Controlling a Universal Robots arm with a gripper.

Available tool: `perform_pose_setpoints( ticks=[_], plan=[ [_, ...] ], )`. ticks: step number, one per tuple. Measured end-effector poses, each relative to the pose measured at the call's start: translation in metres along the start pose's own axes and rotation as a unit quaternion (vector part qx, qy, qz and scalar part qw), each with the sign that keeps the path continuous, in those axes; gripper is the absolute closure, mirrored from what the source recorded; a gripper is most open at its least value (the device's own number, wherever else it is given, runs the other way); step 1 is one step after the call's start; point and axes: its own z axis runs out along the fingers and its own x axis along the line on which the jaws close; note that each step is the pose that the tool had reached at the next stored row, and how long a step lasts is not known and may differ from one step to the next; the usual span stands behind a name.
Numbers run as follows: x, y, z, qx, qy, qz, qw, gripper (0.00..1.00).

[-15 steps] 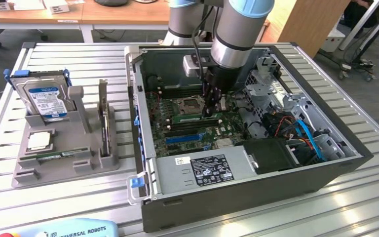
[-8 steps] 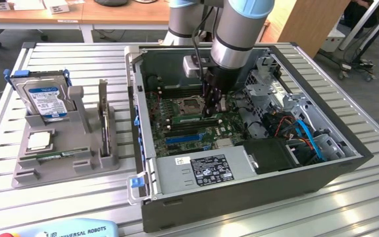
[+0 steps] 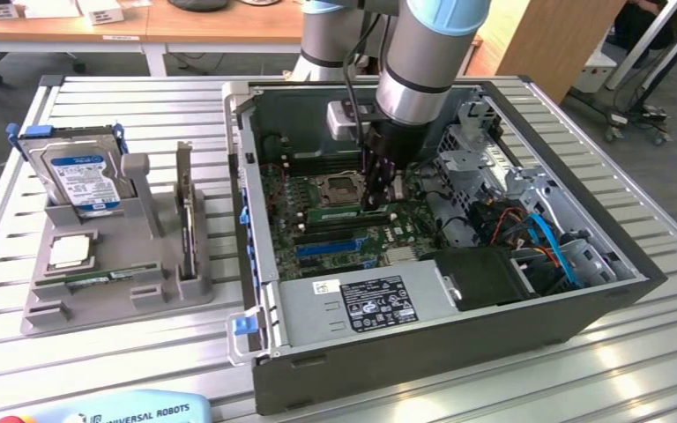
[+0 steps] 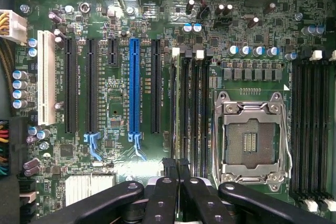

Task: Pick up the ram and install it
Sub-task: 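Insert the ram into the slot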

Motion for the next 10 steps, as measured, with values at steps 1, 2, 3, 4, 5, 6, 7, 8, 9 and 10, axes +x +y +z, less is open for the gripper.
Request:
perform_pose_setpoints(
  ticks=[1,2,3,4,5,6,7,8,9,10],
  plan=[
    [0.0000,0.0000,0.0003,0.0001,-0.0001,0.000,1.0000,0.88],
    [0.0000,0.0000,0.0008,0.0001,-0.0002,0.000,1.0000,0.88],
    [0.0000,-0.0001,0.0011,0.0001,-0.0002,0.000,1.0000,0.88],
    [0.0000,0.0000,0.0011,0.0000,0.0000,0.000,1.0000,0.88],
    [0.0000,0.0000,0.0011,0.0000,0.0000,0.000,1.0000,0.88],
    [0.0000,0.0000,0.0011,0.0000,0.0000,0.000,1.0000,0.88],
    [0.0000,0.0000,0.0011,0.0000,0.0000,0.000,1.0000,0.88],
    [0.0000,0.0000,0.0011,0.0000,0.0000,0.000,1.0000,0.88],
    [0.0000,-0.0001,0.0017,0.0001,-0.0002,0.000,1.0000,0.88],
    [0.0000,-0.0001,0.0023,0.0001,-0.0002,0.000,1.0000,0.88]
  ],
)
